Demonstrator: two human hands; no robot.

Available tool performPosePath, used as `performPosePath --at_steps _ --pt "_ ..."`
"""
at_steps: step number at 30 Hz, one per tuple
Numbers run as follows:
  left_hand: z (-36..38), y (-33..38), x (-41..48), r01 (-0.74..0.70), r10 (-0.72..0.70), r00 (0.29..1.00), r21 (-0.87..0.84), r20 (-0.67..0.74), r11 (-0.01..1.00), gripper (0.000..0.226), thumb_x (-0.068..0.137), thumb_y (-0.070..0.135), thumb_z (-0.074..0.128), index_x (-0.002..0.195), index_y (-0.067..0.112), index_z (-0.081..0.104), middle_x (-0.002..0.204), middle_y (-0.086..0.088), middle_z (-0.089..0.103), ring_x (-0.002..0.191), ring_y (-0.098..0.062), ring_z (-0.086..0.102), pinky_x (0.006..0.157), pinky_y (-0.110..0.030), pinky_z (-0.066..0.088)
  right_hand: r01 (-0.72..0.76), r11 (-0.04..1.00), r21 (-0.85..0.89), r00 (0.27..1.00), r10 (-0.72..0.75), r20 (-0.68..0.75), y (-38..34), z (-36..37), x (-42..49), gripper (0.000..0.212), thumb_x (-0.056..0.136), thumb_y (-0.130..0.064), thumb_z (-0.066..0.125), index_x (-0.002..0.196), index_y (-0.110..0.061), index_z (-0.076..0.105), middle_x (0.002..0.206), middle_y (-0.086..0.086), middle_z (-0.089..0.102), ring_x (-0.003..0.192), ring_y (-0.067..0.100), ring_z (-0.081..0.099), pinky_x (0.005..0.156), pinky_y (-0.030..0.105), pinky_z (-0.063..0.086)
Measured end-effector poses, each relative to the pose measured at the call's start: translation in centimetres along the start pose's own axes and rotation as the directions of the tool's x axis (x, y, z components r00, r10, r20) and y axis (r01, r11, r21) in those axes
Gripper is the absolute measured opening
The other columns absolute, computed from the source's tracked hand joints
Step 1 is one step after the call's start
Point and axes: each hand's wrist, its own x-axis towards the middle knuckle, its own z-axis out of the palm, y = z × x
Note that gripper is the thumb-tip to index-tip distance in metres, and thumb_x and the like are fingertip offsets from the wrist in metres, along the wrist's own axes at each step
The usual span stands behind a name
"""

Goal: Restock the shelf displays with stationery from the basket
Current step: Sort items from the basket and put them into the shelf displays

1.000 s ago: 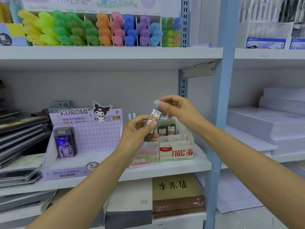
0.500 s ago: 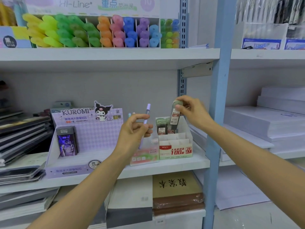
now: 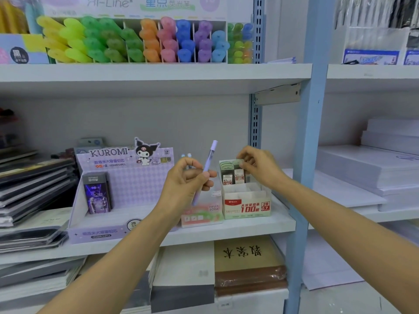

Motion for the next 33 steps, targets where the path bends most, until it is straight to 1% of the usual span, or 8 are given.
performPosePath --at_steps 4,7,10,16,18,21,27,33 --pt "-0.1 0.2 -0.2 0.011 -0.011 1.000 -0.030 -0.002 0.999 0.017 0.093 0.003 0.059 0.105 0.009 0.049 0.095 -0.010 0.076 0.075 -0.020 0.070 0.075 -0.028 0.058 0.016 0.998 -0.067 0.996 -0.022 -0.090 -0.9 -0.1 -0.1 0.017 0.091 -0.019 0.064 0.107 -0.017 0.067 0.103 -0.005 0.056 0.089 0.007 0.054 0.078 0.017 0.041" --pt "-0.2 0.3 -0.5 0.020 -0.020 1.000 -0.037 -0.007 0.999 0.019 0.094 0.005 0.058 0.111 0.008 0.050 0.095 -0.009 0.076 0.077 -0.022 0.071 0.075 -0.028 0.058 0.068 0.976 0.207 0.993 -0.046 -0.108 -3.9 -1.1 -0.5 0.021 0.093 -0.026 0.061 0.113 -0.021 0.066 0.100 -0.010 0.064 0.085 0.002 0.061 0.074 0.016 0.046" --pt "-0.3 0.3 -0.8 0.022 -0.022 1.000 -0.048 -0.009 0.999 0.020 0.094 0.005 0.058 0.111 0.008 0.050 0.095 -0.009 0.076 0.077 -0.022 0.071 0.075 -0.028 0.058 0.014 0.813 0.582 0.995 -0.066 0.069 -7.4 -1.4 -1.2 0.028 0.093 -0.023 0.062 0.119 -0.014 0.064 0.102 0.002 0.071 0.083 0.010 0.068 0.075 0.022 0.055" --pt "-1.3 0.6 -1.5 -0.063 0.078 0.992 0.135 -0.103 0.989 0.014 0.094 0.005 0.058 0.108 0.010 0.056 0.099 -0.006 0.074 0.089 -0.021 0.070 0.081 -0.029 0.056 0.038 0.755 0.655 0.992 -0.108 0.068 -9.8 -0.8 -0.9 0.017 0.092 -0.008 0.062 0.108 -0.003 0.063 0.091 0.017 0.069 0.076 0.014 0.067 0.072 0.021 0.055" --pt "-2.5 0.4 -1.9 -0.196 0.283 0.944 0.401 -0.172 0.895 0.016 0.094 0.003 0.056 0.103 0.016 0.060 0.102 0.002 0.068 0.096 -0.012 0.064 0.085 -0.018 0.048 0.061 0.751 0.657 0.998 -0.043 -0.043 -9.4 -1.1 0.0 0.015 0.093 -0.007 0.059 0.107 -0.002 0.061 0.089 0.015 0.066 0.074 0.013 0.066 0.071 0.020 0.054" --pt "-4.2 -0.1 -3.0 -0.281 0.430 0.901 0.668 -0.064 0.689 0.025 0.094 0.002 0.054 0.113 0.016 0.062 0.115 0.005 0.062 0.112 -0.009 0.053 0.095 -0.013 0.036 0.070 0.798 0.599 0.979 0.059 -0.193 -8.4 -1.4 1.3 0.009 0.095 -0.009 0.057 0.104 -0.006 0.058 0.088 0.007 0.063 0.079 0.016 0.064 0.075 0.023 0.053" --pt "-4.8 -2.8 -4.5 -0.364 0.310 0.913 0.870 0.264 0.332 0.055 0.087 0.007 0.065 0.139 0.011 0.049 0.142 -0.005 0.050 0.136 -0.024 0.041 0.115 -0.041 0.026 0.038 0.906 0.421 0.975 0.059 -0.216 -8.5 1.2 2.2 0.010 0.094 -0.016 0.061 0.102 -0.011 0.062 0.084 -0.005 0.064 0.071 0.009 0.069 0.061 0.021 0.057" --pt "-4.8 -3.5 -4.9 -0.410 0.342 0.881 0.889 0.327 0.206 0.058 0.080 0.008 0.069 0.135 0.009 0.052 0.139 -0.007 0.053 0.129 -0.025 0.048 0.110 -0.040 0.036 0.059 0.949 0.310 0.990 -0.017 -0.138 -8.9 4.0 3.2 0.010 0.094 -0.011 0.059 0.102 -0.004 0.062 0.090 0.005 0.062 0.078 0.020 0.070 0.067 0.033 0.059"
